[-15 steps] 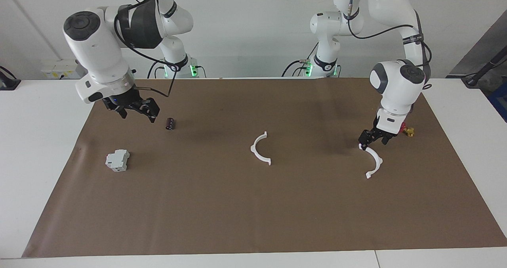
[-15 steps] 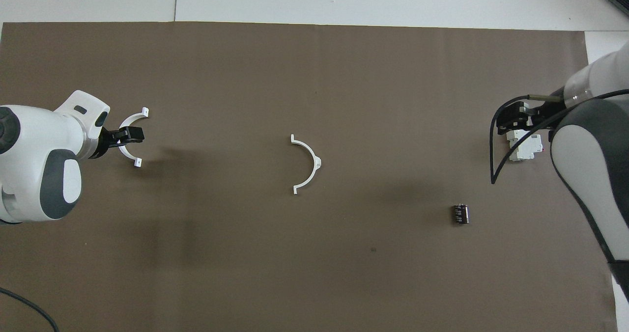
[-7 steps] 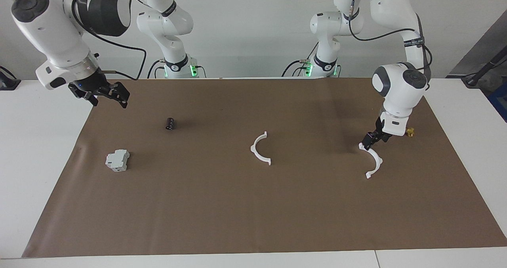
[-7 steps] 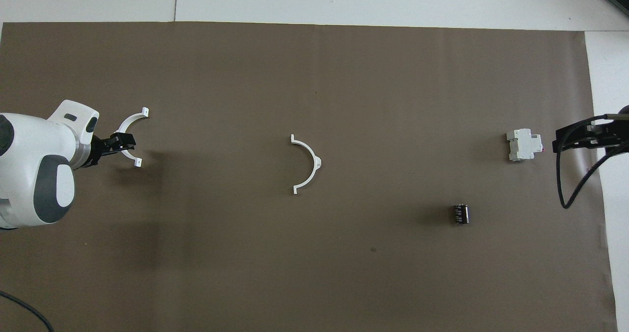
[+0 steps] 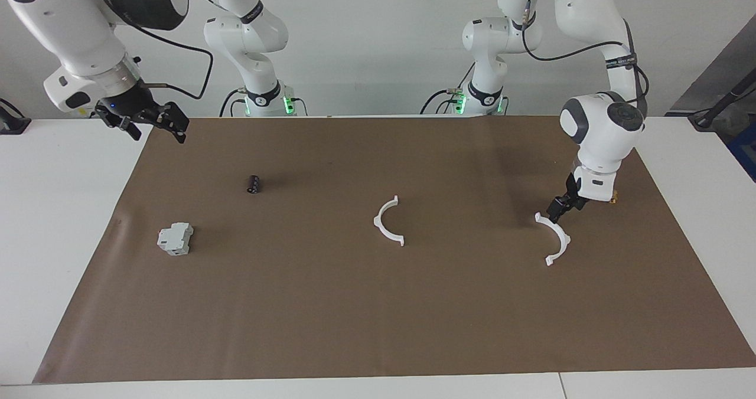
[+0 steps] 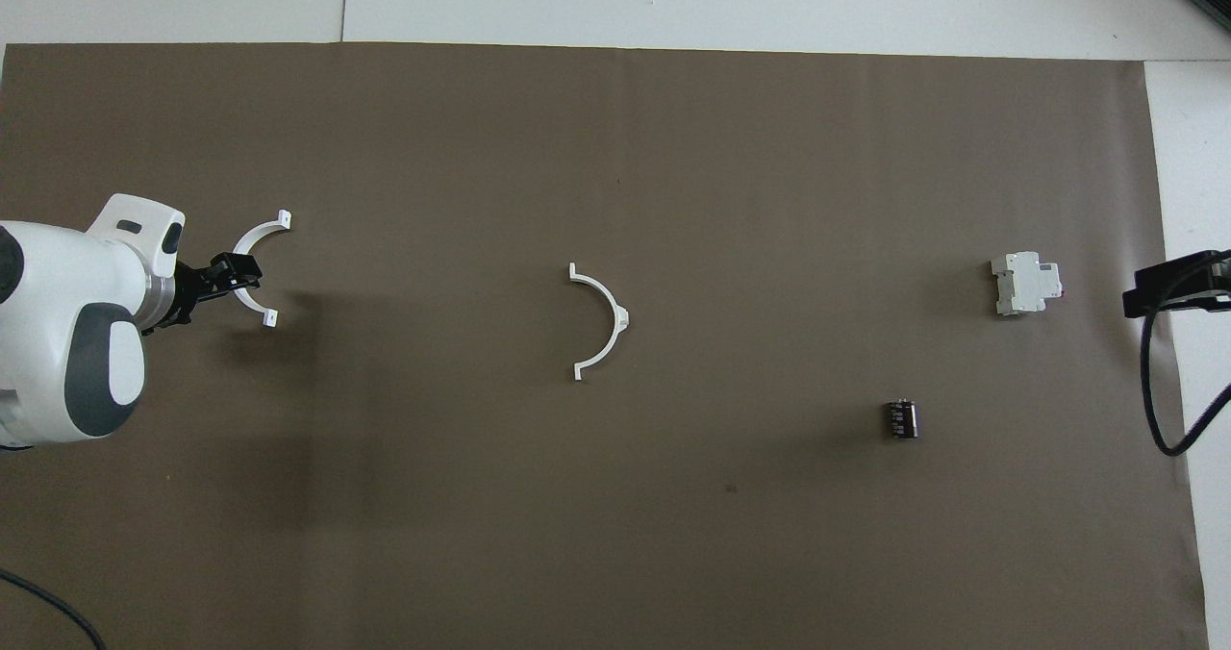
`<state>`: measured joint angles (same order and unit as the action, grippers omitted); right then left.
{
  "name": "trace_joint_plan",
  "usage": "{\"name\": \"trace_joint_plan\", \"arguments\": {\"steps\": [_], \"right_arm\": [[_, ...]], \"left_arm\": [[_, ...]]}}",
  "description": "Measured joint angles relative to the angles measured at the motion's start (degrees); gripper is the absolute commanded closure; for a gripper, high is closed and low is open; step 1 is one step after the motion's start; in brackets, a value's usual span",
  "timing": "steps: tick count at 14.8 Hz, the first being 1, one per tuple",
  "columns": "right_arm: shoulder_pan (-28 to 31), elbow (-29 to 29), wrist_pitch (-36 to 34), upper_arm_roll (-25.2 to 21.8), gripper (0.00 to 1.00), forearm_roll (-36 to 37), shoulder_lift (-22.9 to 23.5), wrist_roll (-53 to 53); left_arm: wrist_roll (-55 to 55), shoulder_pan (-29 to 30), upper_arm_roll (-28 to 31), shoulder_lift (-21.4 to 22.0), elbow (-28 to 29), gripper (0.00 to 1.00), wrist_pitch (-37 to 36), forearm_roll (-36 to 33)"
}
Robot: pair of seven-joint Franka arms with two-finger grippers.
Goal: Assemble drain pipe with both arms
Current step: 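Grasp the other white clamp half with the left gripper and lift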
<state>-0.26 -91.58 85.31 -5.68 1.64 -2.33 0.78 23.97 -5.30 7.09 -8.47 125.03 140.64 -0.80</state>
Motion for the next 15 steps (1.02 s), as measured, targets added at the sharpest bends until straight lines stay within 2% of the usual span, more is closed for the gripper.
{"name": "trace_joint_plan", "arguments": {"steps": [4, 8, 15], "right_arm": [[-0.1, 0.2, 1.4, 0.2, 0.00, 0.0, 0.0, 0.0], [-0.5, 0.2, 3.8, 0.7, 0.00, 0.0, 0.0, 1.6], [-1.7, 0.2, 3.9, 0.8, 0.00, 0.0, 0.0, 1.8]], "left_arm": [[3.9, -1.3, -0.1, -1.6, 0.3, 0.00, 2.2, 0.0], [4.0, -0.7, 0.5, -2.3, 0.3, 0.00, 2.7, 0.0], [4.1, -0.2, 0.4, -3.0, 0.4, 0.00, 3.4, 0.0]]}}
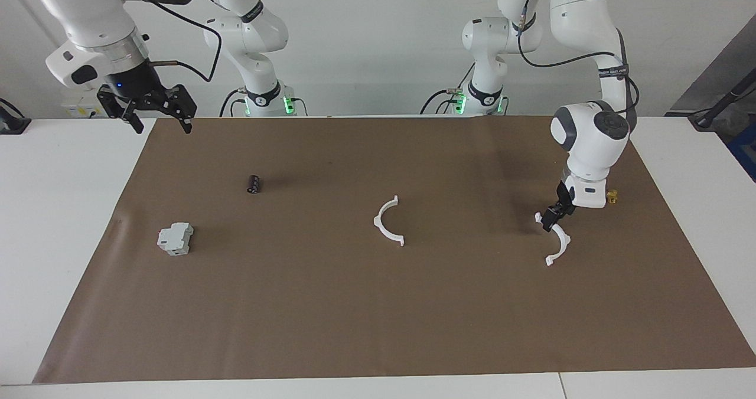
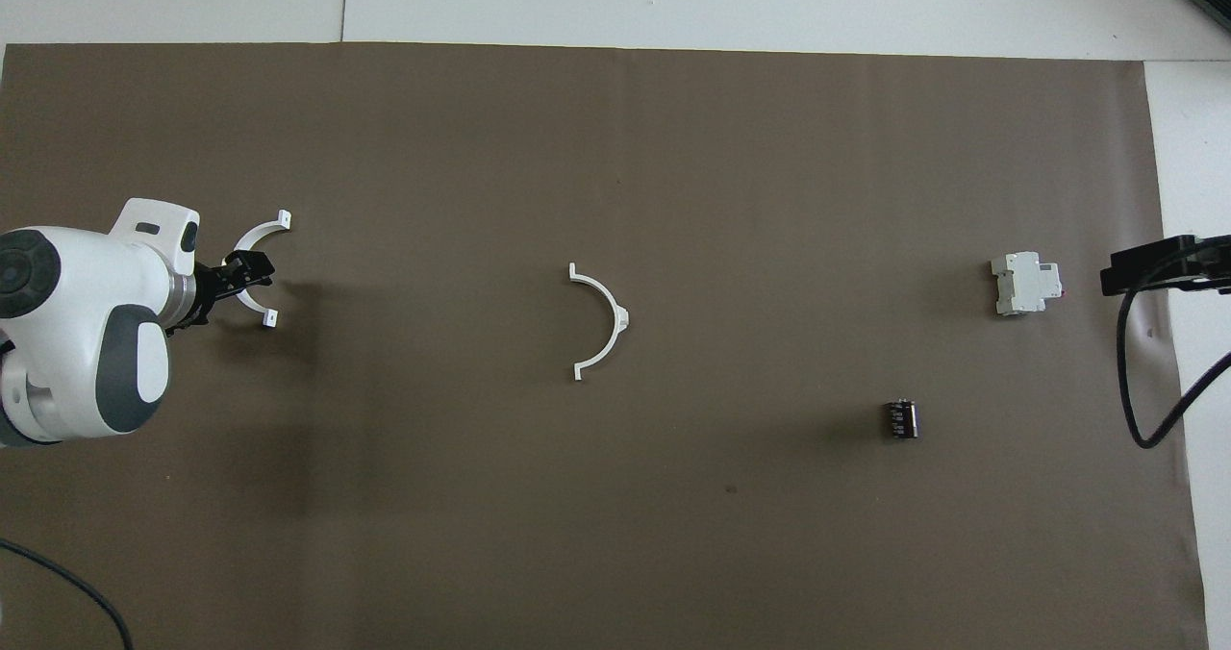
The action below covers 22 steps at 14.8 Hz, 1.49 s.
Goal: Assemble drain pipe with both arms
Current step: 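Grasp the other white clamp half with the left gripper and lift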
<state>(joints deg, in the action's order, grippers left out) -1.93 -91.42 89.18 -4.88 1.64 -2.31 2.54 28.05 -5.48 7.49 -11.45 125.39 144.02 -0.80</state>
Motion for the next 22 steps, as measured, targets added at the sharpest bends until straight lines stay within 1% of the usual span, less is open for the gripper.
{"name": "trace_joint_plan", "arguments": {"steps": [7, 8, 9, 11, 12, 13, 14, 20, 22], "right_arm": [[0.0, 0.0, 0.0, 0.0, 0.00, 0.0, 0.0, 0.0], [0.0, 0.0, 0.0, 0.0, 0.00, 0.0, 0.0, 0.0], [0.1, 0.0, 0.0, 0.0, 0.00, 0.0, 0.0, 0.0], [0.1, 0.0, 0.0, -0.1, 0.00, 0.0, 0.0, 0.0], [0.1, 0.0, 0.0, -0.1, 0.00, 0.0, 0.0, 0.0], [0.1, 0.0, 0.0, -0.1, 0.00, 0.0, 0.0, 0.0], [0.0, 0.0, 0.0, -0.1, 0.00, 0.0, 0.0, 0.0], [0.1, 0.0, 0.0, -0.1, 0.00, 0.0, 0.0, 0.0], [0.1, 0.0, 0.0, -0.1, 0.00, 0.0, 0.0, 0.0]], "left_arm": [[0.0, 0.0, 0.0, -0.8, 0.0, 0.00, 0.3, 0.0], [0.0, 0.0, 0.0, -0.8, 0.0, 0.08, 0.3, 0.0], [0.0, 0.0, 0.0, -0.8, 0.0, 0.31, 0.3, 0.0], [0.0, 0.0, 0.0, -0.8, 0.0, 0.72, 0.3, 0.0], [0.0, 0.0, -0.1, -0.8, 0.0, 0.85, 0.3, 0.0], [0.0, 0.0, -0.1, -0.8, 0.0, 0.95, 0.3, 0.0], [0.0, -0.1, -0.1, -0.8, 0.0, 1.00, 0.3, 0.0], [0.0, -0.1, -0.3, -0.8, -0.2, 1.00, -1.3, 0.0], [0.5, -0.6, -0.8, -0.7, -1.3, 1.00, -3.7, 0.6]]}}
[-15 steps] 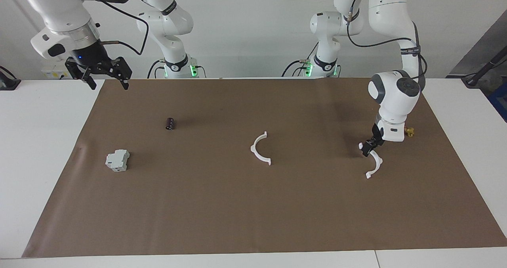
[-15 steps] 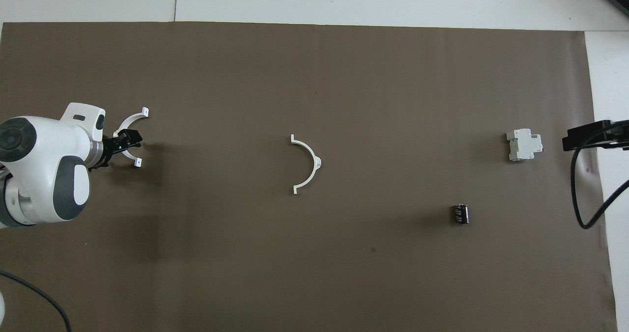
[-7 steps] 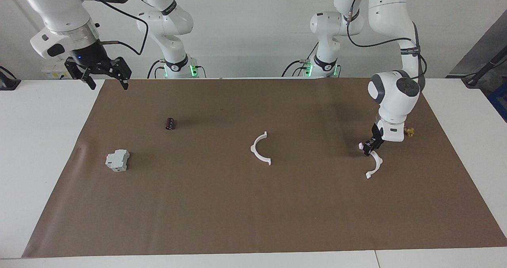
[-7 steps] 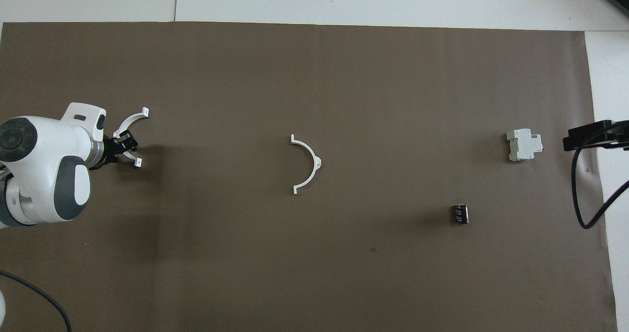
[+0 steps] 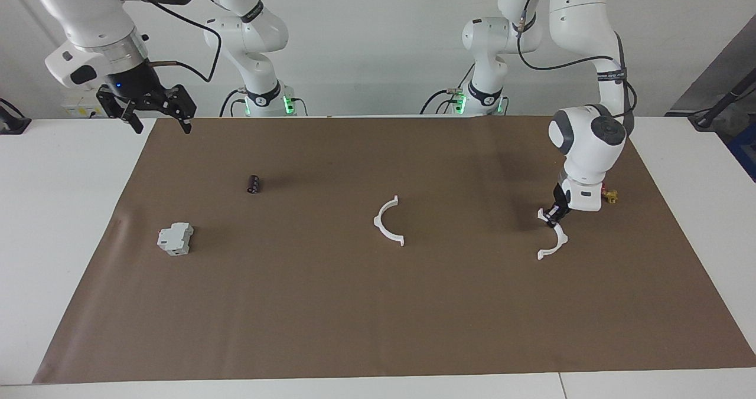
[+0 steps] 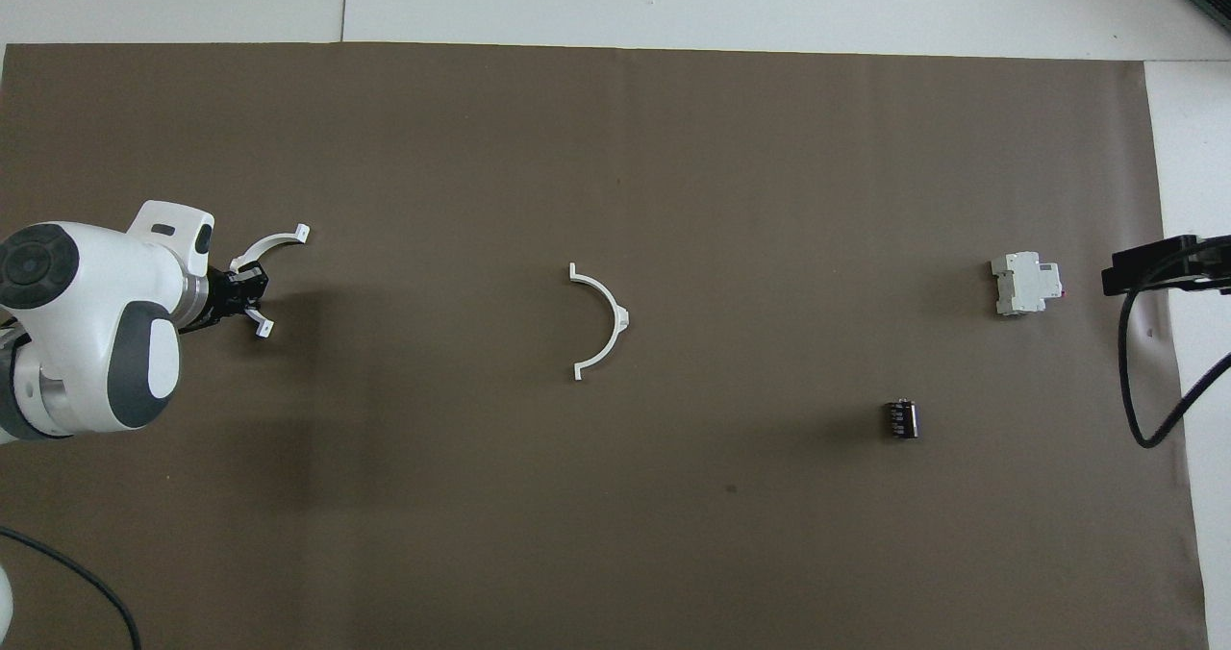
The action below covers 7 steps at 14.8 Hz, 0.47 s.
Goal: Assemble drain pipe with both arms
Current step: 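Grasp the other white clamp half with the left gripper and lift, then carry the held clamp half to the placed half with the left gripper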
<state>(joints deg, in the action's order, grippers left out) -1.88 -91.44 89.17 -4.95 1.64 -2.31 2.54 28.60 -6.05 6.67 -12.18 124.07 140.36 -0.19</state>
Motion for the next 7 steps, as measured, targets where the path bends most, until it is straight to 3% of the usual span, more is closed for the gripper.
{"name": "trace_joint_plan", "arguments": {"steps": [4, 7], "right_arm": [[0.0, 0.0, 0.0, 0.0, 0.00, 0.0, 0.0, 0.0], [0.0, 0.0, 0.0, 0.0, 0.00, 0.0, 0.0, 0.0]], "left_arm": [[10.0, -4.8, -0.5, 0.9, -10.4, 1.00, -12.4, 6.9], [24.0, -10.9, -0.8, 1.5, -15.5, 1.00, -15.2, 7.3]]}}
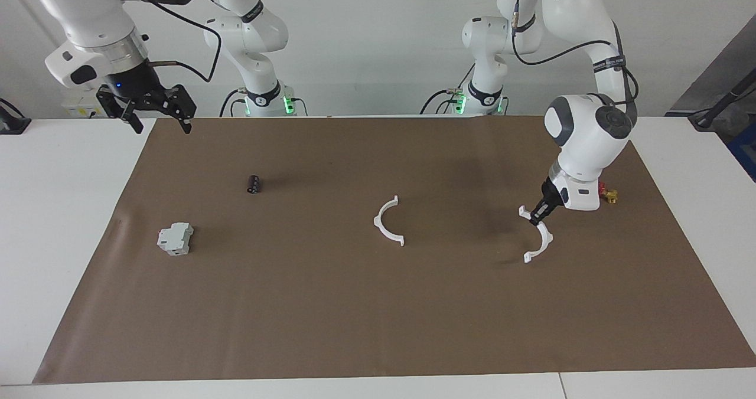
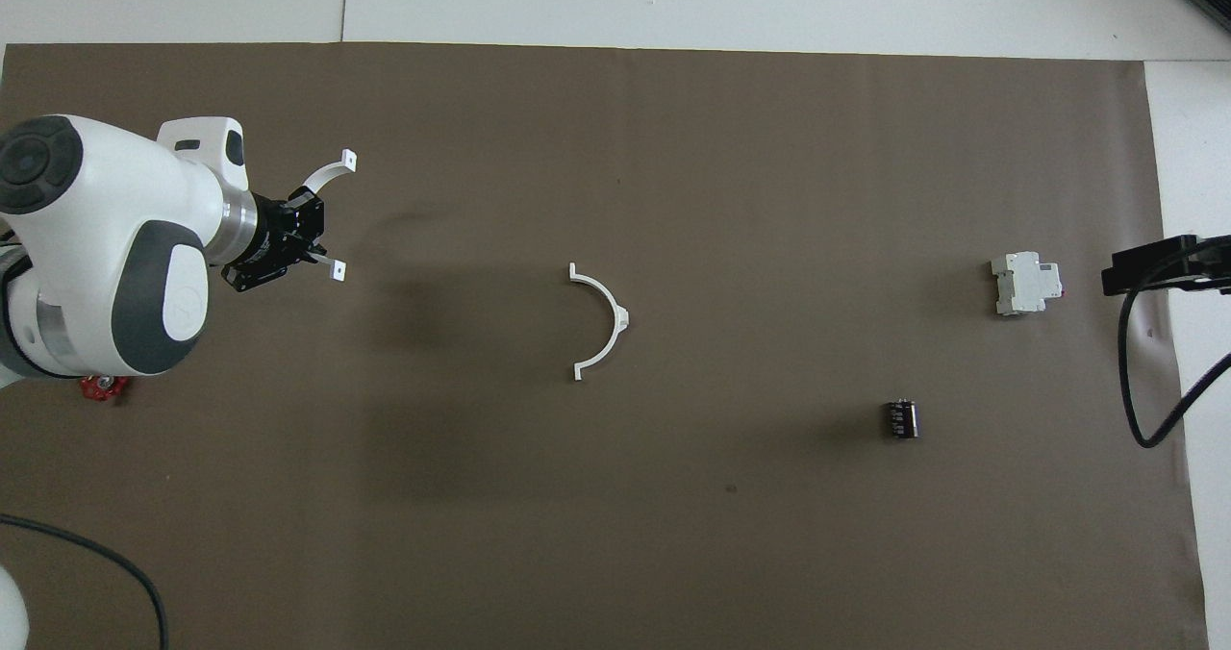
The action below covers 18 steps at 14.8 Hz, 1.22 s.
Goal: Assemble drain pipe with both arms
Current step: 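Carry the held clamp half to the placed half with the left gripper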
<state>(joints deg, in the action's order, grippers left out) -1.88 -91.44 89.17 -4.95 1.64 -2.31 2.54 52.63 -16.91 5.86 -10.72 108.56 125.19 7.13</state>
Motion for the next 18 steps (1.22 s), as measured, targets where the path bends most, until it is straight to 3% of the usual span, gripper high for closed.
{"name": "trace_joint_plan", "arguments": {"steps": [6, 12, 18], "right_arm": [[0.0, 0.0, 0.0, 0.0, 0.00, 0.0, 0.0, 0.0], [0.0, 0.0, 0.0, 0.0, 0.00, 0.0, 0.0, 0.0], [0.0, 0.0, 0.0, 0.0, 0.00, 0.0, 0.0, 0.0]], "left_arm": [[19.8, -13.7, -0.2, -0.7, -0.2, 1.00, 4.4, 0.0], [23.1, -19.9, -0.1, -2.8, 6.2, 1.00, 7.4, -3.3], [25.5, -22.3, 0.0, -3.4, 8.6, 1.00, 7.9, -5.8]]}}
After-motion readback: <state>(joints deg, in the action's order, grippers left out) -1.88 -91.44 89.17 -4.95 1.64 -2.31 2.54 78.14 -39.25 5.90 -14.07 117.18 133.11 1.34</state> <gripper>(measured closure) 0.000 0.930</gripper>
